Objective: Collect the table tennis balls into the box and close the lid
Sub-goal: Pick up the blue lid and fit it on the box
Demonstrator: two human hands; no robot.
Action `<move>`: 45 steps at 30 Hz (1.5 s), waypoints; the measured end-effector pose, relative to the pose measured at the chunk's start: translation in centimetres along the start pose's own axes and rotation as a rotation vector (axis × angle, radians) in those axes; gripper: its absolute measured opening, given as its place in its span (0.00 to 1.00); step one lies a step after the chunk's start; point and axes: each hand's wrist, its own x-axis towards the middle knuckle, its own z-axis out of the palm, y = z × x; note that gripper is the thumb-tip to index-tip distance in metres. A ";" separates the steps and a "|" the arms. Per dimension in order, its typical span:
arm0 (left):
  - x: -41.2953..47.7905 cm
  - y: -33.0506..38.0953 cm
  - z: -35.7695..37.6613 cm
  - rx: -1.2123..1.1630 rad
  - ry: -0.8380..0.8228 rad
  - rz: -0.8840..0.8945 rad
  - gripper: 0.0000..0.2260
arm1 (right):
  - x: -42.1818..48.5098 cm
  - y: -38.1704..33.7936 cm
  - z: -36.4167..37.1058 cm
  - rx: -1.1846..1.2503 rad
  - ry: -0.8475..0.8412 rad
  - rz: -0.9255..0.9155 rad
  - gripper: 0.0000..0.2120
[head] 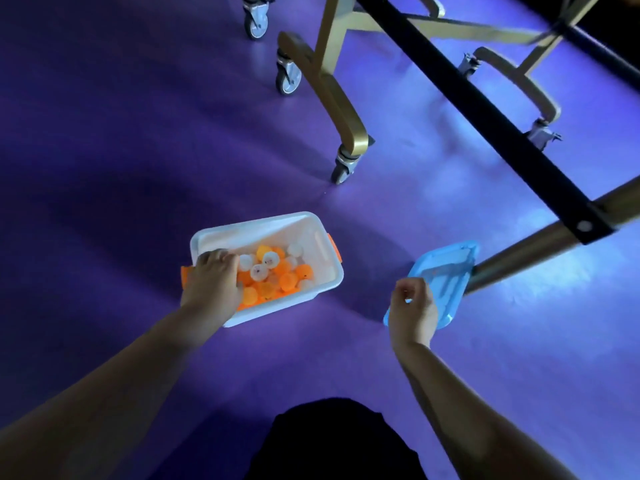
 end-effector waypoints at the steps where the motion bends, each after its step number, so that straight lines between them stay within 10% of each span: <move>1: 0.1 0.5 0.1 -0.017 0.012 0.028 0.14 | 0.8 1.0 -0.7 -0.011 0.131 -0.008 0.06; 7: 0.5 2.2 0.8 -0.120 0.068 0.165 0.13 | 5.2 5.5 -3.1 -0.158 0.099 0.550 0.18; 14: 0.2 3.2 0.2 -0.152 0.117 0.191 0.12 | 5.8 5.3 -1.7 0.058 -0.142 0.568 0.19; 25: 0.7 2.4 -1.4 -0.111 0.162 0.132 0.11 | 5.1 1.1 0.7 -0.046 -0.292 -0.004 0.12; 35: 0.6 -3.5 -2.5 -0.278 0.231 -0.416 0.10 | 2.7 -1.4 5.8 -0.280 -0.399 -0.915 0.11; 45: 0.0 -5.4 -0.4 -0.329 0.055 -0.476 0.13 | 2.0 -0.6 7.6 -0.328 -0.437 -1.026 0.10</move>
